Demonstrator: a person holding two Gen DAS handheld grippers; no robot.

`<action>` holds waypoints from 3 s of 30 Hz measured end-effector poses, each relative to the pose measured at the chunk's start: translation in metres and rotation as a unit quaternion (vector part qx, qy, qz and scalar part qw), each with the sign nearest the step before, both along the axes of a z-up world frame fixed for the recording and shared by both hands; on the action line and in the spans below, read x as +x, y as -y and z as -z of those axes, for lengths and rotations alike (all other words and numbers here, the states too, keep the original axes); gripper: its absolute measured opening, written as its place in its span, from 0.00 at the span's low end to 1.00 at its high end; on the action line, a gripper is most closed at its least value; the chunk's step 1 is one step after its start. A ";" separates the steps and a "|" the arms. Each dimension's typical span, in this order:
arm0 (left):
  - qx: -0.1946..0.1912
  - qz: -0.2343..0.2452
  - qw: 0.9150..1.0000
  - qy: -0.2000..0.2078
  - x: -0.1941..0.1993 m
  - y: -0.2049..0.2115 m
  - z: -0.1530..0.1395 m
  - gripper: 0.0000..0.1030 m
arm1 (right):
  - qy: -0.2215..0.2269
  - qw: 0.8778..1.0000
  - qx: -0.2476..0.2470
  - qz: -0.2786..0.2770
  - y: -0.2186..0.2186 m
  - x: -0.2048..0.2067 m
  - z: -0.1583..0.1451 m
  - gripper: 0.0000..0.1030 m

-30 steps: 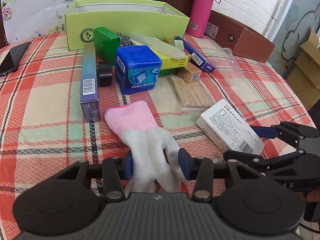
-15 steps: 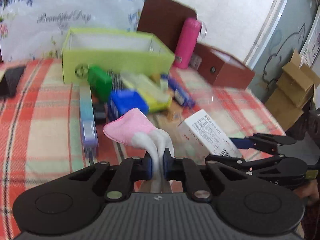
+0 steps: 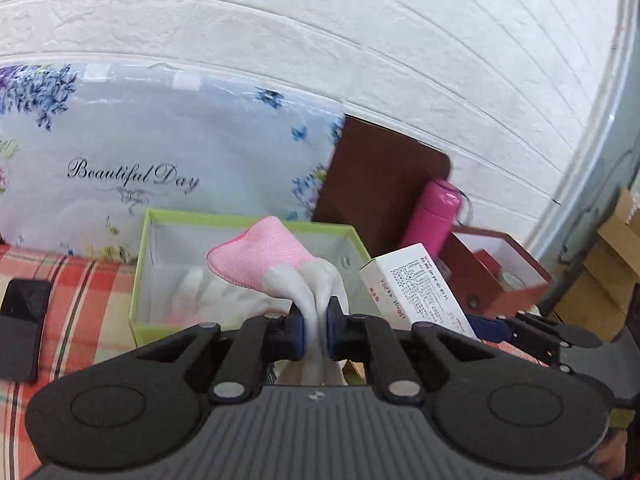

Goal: Organize objects
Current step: 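Carry glove and medicine box into the lime-green box and open both tools, then withdraw both tools from the lime-green box, then grasp the slim blue-gradient box with the left tool while the right tool grasps the blue square container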

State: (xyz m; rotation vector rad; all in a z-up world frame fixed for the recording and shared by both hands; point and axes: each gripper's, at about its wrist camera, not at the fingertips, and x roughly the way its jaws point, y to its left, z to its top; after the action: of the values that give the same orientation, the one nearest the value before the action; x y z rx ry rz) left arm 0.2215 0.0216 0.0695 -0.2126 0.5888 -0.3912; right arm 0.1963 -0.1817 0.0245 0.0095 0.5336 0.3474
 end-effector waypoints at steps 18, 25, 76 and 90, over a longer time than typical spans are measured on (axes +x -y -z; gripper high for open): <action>0.083 -0.058 0.992 -0.070 0.127 -0.004 0.063 0.65 | -0.065 0.997 -0.033 0.013 -0.044 0.138 0.083 0.84; 0.075 -0.070 0.994 -0.038 0.092 -0.013 0.040 0.66 | 0.018 0.998 -0.050 0.024 -0.031 0.089 0.046 0.99; 0.051 -0.100 0.990 -0.087 -0.102 -0.042 0.103 0.67 | -0.039 0.999 -0.011 0.003 -0.086 -0.090 0.109 0.53; 0.077 -0.049 0.986 -0.142 -0.139 -0.039 0.123 0.22 | -0.073 0.997 -0.032 -0.003 -0.029 -0.174 0.095 0.53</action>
State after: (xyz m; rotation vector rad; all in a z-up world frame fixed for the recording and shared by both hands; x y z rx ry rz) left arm 0.0827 0.0605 -0.0534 -0.1489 0.8815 -0.2192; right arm 0.0228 -0.1528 -0.0708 -0.0288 0.6902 0.3367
